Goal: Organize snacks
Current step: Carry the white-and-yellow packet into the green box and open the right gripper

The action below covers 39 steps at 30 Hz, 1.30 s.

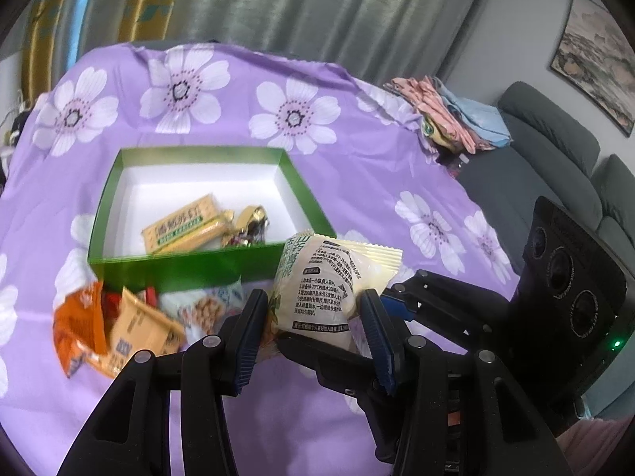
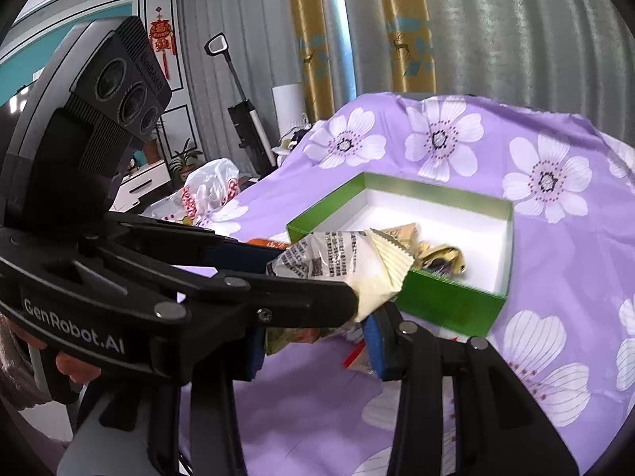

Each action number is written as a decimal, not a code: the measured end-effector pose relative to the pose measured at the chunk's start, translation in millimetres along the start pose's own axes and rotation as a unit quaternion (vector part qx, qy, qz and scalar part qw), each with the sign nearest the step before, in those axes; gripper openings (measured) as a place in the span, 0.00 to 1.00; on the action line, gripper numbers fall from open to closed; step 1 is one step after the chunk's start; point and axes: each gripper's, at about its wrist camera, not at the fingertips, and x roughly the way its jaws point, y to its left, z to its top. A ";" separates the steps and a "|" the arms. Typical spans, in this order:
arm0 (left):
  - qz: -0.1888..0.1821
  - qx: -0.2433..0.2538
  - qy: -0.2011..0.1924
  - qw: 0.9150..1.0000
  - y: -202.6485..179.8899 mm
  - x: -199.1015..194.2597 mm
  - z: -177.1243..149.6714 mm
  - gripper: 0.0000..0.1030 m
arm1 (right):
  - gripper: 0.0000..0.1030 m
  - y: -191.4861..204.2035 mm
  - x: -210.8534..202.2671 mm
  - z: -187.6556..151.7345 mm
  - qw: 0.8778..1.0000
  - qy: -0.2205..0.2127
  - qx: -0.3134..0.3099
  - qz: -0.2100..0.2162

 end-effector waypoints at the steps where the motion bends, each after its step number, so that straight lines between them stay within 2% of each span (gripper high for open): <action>1: -0.001 0.002 -0.002 1.000 -0.1 1.1 3.7 0.47 | 0.40 -1.0 -0.1 2.1 1.000 -0.002 -0.001 -0.002; 12: 0.005 0.021 -0.027 0.999 6.7 14.9 45.6 0.47 | 0.40 -24.0 13.7 36.4 0.999 -0.027 -0.023 -0.026; 22: 0.011 0.017 -0.028 0.999 27.5 38.9 73.6 0.47 | 0.40 -47.6 43.4 54.3 0.999 -0.025 -0.031 -0.032; 28: 0.012 0.005 -0.016 1.000 44.2 61.2 81.7 0.47 | 0.40 -60.3 67.5 59.2 0.999 -0.009 -0.027 -0.037; 39: 0.012 -0.020 0.017 1.000 69.7 96.9 78.2 0.47 | 0.41 -79.0 107.3 48.0 0.999 0.036 -0.009 -0.037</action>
